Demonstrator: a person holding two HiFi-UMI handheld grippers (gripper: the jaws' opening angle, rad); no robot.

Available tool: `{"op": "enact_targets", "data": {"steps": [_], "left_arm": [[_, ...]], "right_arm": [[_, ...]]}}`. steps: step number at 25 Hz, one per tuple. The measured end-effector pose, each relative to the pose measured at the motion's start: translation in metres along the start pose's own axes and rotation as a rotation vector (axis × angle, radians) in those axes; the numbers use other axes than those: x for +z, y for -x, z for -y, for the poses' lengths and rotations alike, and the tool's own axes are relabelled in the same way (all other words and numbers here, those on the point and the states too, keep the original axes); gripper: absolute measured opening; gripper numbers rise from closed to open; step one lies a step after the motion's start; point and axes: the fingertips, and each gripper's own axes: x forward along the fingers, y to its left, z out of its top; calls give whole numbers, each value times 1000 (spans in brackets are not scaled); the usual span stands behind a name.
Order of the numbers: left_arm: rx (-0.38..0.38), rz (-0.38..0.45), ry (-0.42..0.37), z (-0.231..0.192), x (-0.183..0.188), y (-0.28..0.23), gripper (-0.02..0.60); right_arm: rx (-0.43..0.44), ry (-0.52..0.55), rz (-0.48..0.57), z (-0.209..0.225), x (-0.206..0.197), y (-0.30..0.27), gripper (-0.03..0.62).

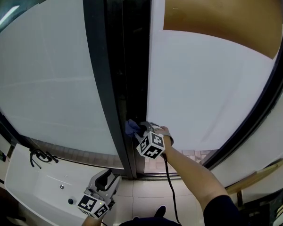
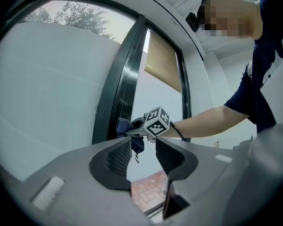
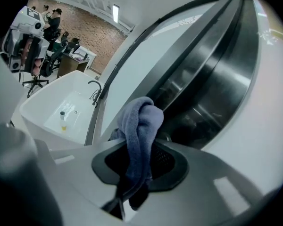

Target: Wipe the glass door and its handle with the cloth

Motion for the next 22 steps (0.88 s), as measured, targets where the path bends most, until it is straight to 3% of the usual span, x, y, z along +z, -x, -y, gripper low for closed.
{"op": "enact_targets", "data": {"steps": [12, 22], "left_arm": [[-60, -5, 6, 9, -1, -20, 155], [-95, -3, 5, 15, -3, -27, 155]], "right_arm": [[-72, -73, -87, 33, -63, 37, 84], [-119, -104, -138, 44, -91, 53, 84]]}}
